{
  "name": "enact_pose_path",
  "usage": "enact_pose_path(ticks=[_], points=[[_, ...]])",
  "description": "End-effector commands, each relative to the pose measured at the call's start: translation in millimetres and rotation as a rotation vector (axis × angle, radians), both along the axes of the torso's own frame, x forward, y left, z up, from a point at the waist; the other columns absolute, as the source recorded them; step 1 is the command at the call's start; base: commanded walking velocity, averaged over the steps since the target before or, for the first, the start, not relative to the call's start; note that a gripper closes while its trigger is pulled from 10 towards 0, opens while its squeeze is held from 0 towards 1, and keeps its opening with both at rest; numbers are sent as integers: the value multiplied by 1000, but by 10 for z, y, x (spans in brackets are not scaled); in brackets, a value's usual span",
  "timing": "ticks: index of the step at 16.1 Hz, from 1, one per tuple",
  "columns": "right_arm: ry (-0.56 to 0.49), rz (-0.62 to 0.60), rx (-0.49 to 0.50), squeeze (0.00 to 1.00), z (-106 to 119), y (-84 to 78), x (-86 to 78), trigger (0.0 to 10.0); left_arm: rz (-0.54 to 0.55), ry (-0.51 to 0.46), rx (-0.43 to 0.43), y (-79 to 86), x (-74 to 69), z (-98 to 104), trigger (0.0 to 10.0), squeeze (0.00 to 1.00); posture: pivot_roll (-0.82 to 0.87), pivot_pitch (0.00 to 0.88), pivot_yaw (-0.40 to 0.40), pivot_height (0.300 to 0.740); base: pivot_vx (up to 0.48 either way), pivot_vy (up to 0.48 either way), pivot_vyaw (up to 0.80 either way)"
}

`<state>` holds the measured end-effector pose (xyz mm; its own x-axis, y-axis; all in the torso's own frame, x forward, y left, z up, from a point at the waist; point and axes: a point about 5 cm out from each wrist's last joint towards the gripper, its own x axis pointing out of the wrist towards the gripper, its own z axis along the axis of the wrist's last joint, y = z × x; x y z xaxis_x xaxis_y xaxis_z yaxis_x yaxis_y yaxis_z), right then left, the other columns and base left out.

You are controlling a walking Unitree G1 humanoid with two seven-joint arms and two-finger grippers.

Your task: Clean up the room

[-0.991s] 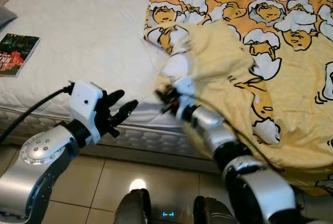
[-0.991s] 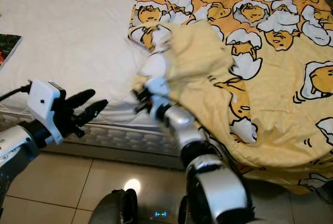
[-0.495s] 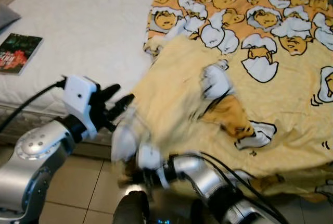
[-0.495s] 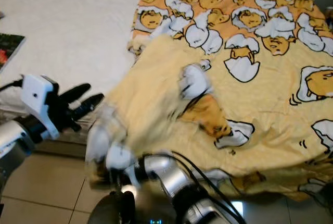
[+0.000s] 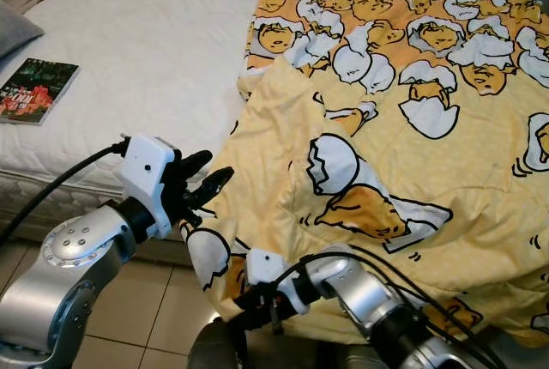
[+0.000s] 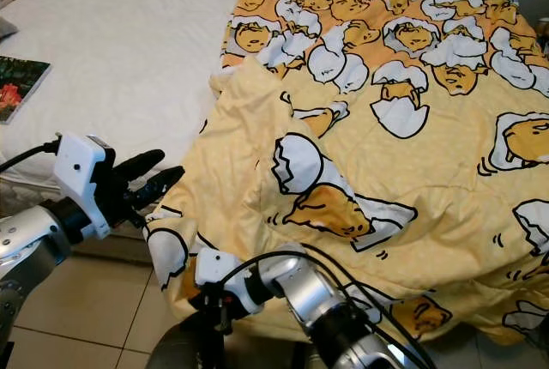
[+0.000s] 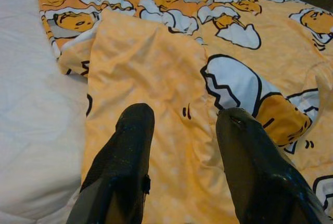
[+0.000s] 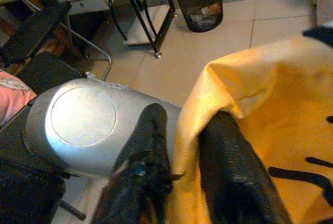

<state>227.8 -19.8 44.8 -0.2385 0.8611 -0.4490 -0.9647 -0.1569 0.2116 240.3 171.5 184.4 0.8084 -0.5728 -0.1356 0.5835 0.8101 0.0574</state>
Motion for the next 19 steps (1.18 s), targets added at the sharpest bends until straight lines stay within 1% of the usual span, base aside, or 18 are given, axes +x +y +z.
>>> enact_pose_path(ticks=[1,2,3,4,6,7,8,10,11,12,13,15,16,17,18,19], points=[[0,23,18,1000,39,14,-33,10000,-11,-4,8,-26,13,-7,10000,0,84,112,44,740,0,0,0],[-26,-5,14,1000,73,-51,-17,10000,-5,-5,6,-23,33,-15,10000,0,77,105,46,740,0,0,0],[-57,-58,15,1000,99,-117,24,10000,1,-3,7,-20,52,-31,10000,0,73,97,46,740,0,0,0],[-102,-143,18,1000,133,-184,94,10000,12,0,13,-18,77,-52,10000,0,73,94,45,740,0,0,0],[-145,-291,44,1000,220,-273,216,10000,40,0,16,-7,126,-69,10000,0,70,83,41,740,0,0,0],[-200,-460,84,1000,332,-374,350,10000,73,0,15,21,179,-91,10000,0,58,73,37,740,0,0,0],[-218,-617,124,1000,444,-501,438,10000,104,-1,23,50,227,-115,10000,0,47,76,40,740,0,0,0],[-230,-724,147,1000,524,-638,429,10000,121,2,28,60,266,-156,10000,0,36,76,46,740,0,0,0],[-247,-801,141,1000,546,-751,386,10000,136,14,36,51,311,-212,10000,0,21,68,51,740,0,0,0],[-261,-860,137,1000,559,-824,372,10000,151,28,43,45,353,-260,10000,0,8,64,56,740,0,0,0],[-263,-896,135,1000,561,-860,366,10000,155,33,51,41,372,-285,10000,0,-1,60,58,740,0,0,0],[-272,-1025,106,1000,554,-994,317,10000,153,51,34,3,400,-354,10000,12,-21,27,62,740,0,0,0],[-272,-1065,95,1000,554,-1039,288,10000,146,54,22,-20,400,-368,10000,482,-24,19,61,740,0,0,0],[-264,-1109,84,1000,534,-1072,243,10000,126,69,1,-58,384,-402,10000,1000,-36,0,59,740,0,0,0],[-262,-1155,75,1000,517,-1098,212,10000,110,77,-2,-93,375,-437,10000,1000,-42,0,57,740,0,0,0],[-261,-1174,74,1000,514,-1105,202,10000,108,76,1,-106,379,-454,10000,1000,-44,0,57,740,0,0,0]])
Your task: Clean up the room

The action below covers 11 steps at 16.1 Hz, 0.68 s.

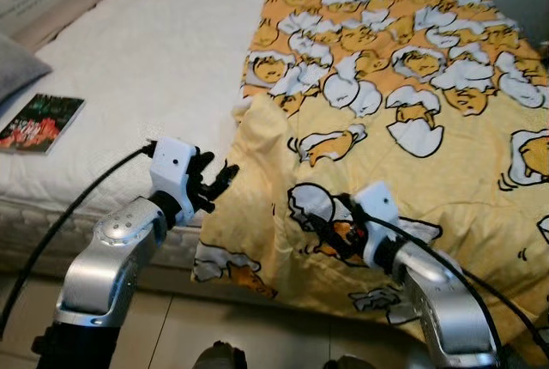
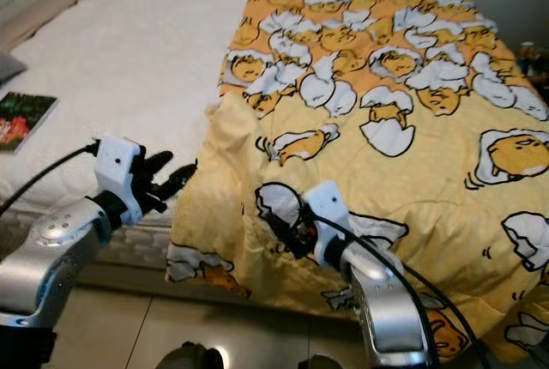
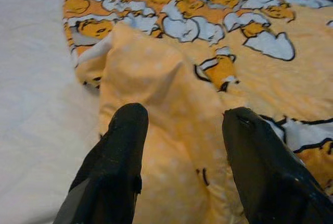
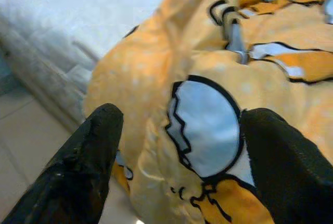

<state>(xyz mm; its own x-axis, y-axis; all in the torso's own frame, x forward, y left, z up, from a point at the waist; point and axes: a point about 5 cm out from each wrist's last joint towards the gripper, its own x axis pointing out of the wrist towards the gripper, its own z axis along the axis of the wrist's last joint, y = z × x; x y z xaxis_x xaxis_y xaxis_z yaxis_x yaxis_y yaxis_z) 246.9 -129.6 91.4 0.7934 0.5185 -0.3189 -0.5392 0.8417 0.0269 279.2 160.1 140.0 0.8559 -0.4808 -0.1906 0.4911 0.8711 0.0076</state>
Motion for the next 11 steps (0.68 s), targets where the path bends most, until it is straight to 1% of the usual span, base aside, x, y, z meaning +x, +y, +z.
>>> enact_pose_path(ticks=[1,2,3,4,5,6,7,8,9,10,11], points=[[-21,-49,8,1000,64,-18,-3,10000,5,7,16,-11,34,-56,10000,1000,-51,0,59,740,0,0,0],[-33,-87,12,1000,75,-22,-26,10000,16,14,18,-13,67,-116,10000,1000,-75,0,67,740,0,0,0],[-70,-154,-18,1000,106,-53,-34,10000,36,8,13,-9,96,-139,10000,1000,-87,0,69,740,0,0,0],[-105,-232,-57,1000,134,-100,-31,10000,55,-7,17,-8,108,-134,10000,1000,-89,0,71,740,0,0,0],[-122,-300,-61,1000,138,-147,-41,10000,92,-17,32,0,92,-148,10000,1000,-93,0,72,740,0,0,0],[-130,-331,-54,0,146,-173,-56,10000,116,-36,36,8,64,-152,10000,1000,-98,0,72,740,0,0,0],[-134,-345,-42,0,154,-185,-73,10000,125,-53,33,7,36,-152,10000,612,-99,0,72,740,0,0,0],[-135,-381,-26,0,168,-212,-98,10000,148,-78,29,-2,-33,-162,10000,0,-101,0,71,740,0,0,0],[-146,-396,-28,0,177,-213,-113,10000,163,-85,18,-22,-102,-183,10000,0,-100,0,66,740,0,0,0],[-130,-403,-13,0,158,-193,-123,10000,171,-83,13,-37,-135,-202,10000,0,-100,0,64,740,0,0,0],[-125,-421,-7,0,140,-161,-113,10000,181,-91,28,-53,-173,-197,10000,0,-89,0,54,740,0,345,0]])
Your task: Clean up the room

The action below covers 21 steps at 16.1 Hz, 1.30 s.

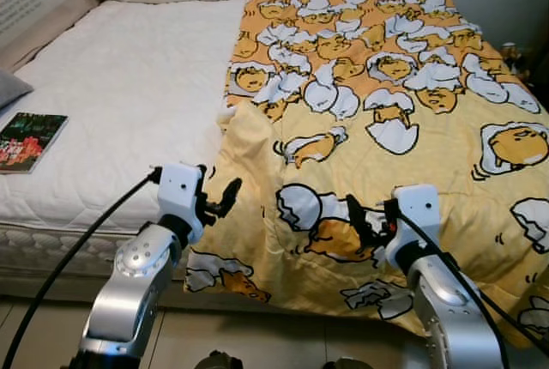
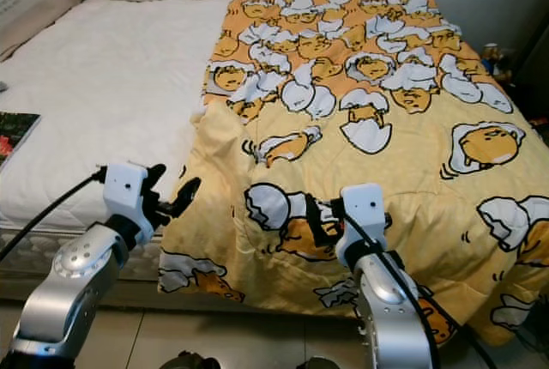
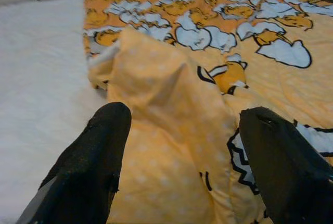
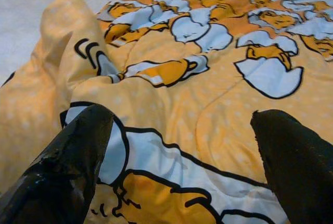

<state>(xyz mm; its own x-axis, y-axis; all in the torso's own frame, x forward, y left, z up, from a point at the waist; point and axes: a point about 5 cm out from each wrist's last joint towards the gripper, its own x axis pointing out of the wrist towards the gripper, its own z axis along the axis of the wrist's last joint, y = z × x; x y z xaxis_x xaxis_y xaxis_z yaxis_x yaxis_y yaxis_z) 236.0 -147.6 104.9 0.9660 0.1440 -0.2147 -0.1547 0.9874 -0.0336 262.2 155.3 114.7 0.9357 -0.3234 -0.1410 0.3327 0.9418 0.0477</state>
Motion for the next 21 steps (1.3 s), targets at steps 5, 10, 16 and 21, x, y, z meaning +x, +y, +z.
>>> enact_pose_path(ticks=[5,10,16,21], points=[[-20,-72,46,0,-46,-16,27,10000,14,-45,45,-43,-29,88,10000,0,-58,0,77,740,0,377,-433],[-7,-114,46,0,-114,-74,-9,10000,29,-48,43,22,16,114,10000,0,-58,0,81,740,0,378,-444],[-11,-90,44,0,-128,-85,62,10000,47,-44,70,111,-23,93,10000,0,-33,0,53,740,0,377,-451],[-16,-83,49,0,-123,-97,102,10000,58,-46,76,177,-15,110,10000,0,-24,0,43,740,0,377,-453]])
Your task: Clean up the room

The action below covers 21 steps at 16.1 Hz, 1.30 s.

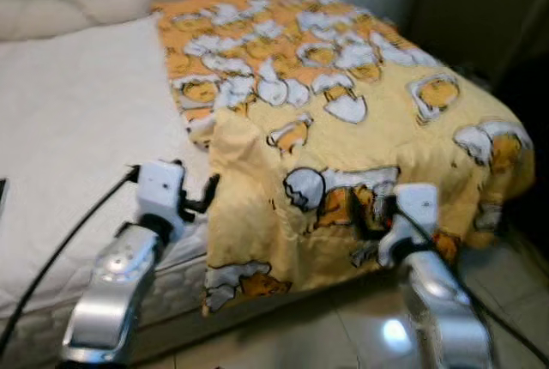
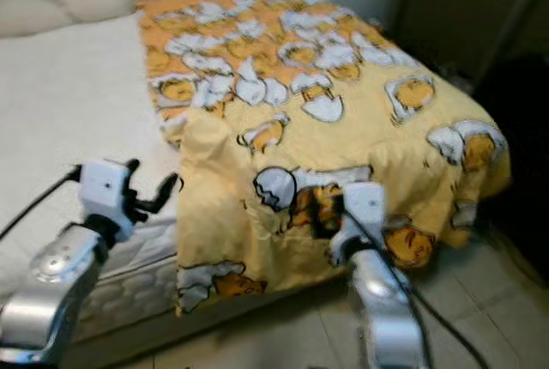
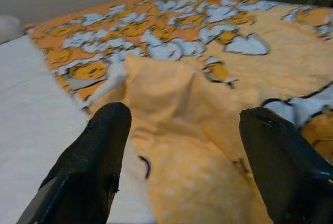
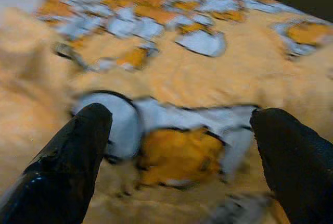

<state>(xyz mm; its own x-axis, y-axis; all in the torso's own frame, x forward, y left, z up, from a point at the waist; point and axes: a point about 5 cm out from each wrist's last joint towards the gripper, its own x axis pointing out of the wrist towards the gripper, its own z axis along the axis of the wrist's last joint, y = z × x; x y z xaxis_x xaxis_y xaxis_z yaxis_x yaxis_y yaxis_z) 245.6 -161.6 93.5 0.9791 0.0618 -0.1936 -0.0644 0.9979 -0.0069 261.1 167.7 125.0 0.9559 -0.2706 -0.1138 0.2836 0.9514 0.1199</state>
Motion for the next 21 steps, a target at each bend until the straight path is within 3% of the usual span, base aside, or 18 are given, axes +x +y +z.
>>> enact_pose_path(ticks=[1,15,17,21], points=[[0,5,21,0,-9,37,11,10000,14,1,16,62,1,5,10000,0,-27,0,44,740,0,382,-456],[-30,-21,17,0,53,-46,78,10000,30,-31,0,49,98,35,10000,0,-46,0,34,740,0,378,-468],[-33,-20,26,0,50,-39,77,10000,37,-35,-19,53,89,59,10000,0,-41,0,35,740,0,0,-231],[-22,7,16,0,15,-11,36,10000,26,-68,22,33,74,65,10000,0,-38,0,34,740,0,0,0]])
